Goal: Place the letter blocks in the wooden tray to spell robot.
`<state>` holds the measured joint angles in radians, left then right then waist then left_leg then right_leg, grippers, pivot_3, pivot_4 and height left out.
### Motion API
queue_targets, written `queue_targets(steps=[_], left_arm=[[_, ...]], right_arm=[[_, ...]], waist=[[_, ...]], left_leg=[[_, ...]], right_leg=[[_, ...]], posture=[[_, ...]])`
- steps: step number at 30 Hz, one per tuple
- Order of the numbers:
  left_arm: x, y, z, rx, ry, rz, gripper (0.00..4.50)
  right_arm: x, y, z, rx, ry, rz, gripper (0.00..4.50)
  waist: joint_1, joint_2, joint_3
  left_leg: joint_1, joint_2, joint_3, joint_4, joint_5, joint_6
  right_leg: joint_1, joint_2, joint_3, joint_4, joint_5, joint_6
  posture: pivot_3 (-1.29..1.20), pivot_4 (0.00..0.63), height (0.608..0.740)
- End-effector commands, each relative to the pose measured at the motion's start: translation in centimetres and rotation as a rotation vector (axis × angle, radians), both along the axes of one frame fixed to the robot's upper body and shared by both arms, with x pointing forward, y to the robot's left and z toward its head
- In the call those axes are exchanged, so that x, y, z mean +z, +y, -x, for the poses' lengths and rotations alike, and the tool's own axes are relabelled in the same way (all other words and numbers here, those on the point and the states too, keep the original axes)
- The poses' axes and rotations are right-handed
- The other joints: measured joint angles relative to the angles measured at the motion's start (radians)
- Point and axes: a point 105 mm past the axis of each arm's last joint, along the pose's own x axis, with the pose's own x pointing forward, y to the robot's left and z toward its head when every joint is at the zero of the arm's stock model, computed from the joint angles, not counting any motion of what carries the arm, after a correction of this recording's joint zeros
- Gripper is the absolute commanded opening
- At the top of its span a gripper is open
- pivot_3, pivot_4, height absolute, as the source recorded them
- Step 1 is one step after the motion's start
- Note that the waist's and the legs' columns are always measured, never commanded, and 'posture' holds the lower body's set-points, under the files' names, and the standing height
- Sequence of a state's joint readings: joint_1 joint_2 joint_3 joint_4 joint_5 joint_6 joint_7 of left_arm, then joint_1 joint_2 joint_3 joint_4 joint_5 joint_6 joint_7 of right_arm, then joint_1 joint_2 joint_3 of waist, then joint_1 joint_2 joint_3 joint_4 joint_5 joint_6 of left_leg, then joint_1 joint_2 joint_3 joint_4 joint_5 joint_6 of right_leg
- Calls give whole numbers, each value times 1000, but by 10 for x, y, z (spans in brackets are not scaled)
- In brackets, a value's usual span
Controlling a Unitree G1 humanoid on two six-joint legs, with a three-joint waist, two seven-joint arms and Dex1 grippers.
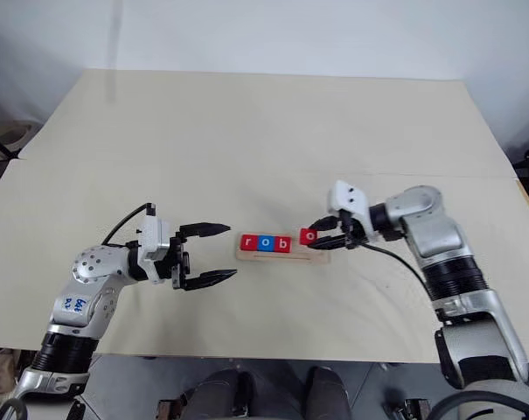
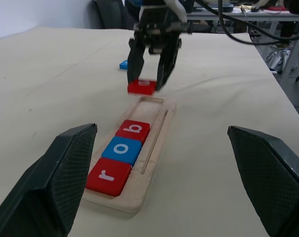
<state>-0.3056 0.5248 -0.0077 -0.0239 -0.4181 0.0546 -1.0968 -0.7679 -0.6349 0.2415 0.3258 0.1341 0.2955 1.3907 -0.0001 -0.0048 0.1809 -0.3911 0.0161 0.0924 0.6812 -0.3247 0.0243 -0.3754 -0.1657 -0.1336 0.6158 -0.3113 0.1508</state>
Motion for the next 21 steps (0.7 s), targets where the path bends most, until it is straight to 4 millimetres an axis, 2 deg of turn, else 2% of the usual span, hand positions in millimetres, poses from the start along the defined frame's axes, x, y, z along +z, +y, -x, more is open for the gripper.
queue_targets(steps=[1,12,17,21], left_arm=[[5,0,2,8,-35,4,4500],[6,1,3,28,-38,10,4500],[6,0,3,32,-40,14,4500],[6,0,3,34,-41,15,4500]], right_arm=[[5,7,-1,4,-40,18,1445],[0,10,-4,-11,-39,20,1445],[-2,13,0,6,-18,22,3163],[4,8,-4,-16,-43,18,4487]], waist=[[0,0,0],[-4,0,0],[-4,0,0],[-4,0,0]], left_leg=[[0,0,0,0,0,0],[0,0,0,0,0,0],[0,0,0,0,0,0],[0,0,0,0,0,0]], right_leg=[[0,0,0,0,0,0],[0,0,0,0,0,0],[0,0,0,0,0,0],[0,0,0,0,0,0]], posture=[[0,150,740],[0,150,740],[0,150,740],[0,150,740]])
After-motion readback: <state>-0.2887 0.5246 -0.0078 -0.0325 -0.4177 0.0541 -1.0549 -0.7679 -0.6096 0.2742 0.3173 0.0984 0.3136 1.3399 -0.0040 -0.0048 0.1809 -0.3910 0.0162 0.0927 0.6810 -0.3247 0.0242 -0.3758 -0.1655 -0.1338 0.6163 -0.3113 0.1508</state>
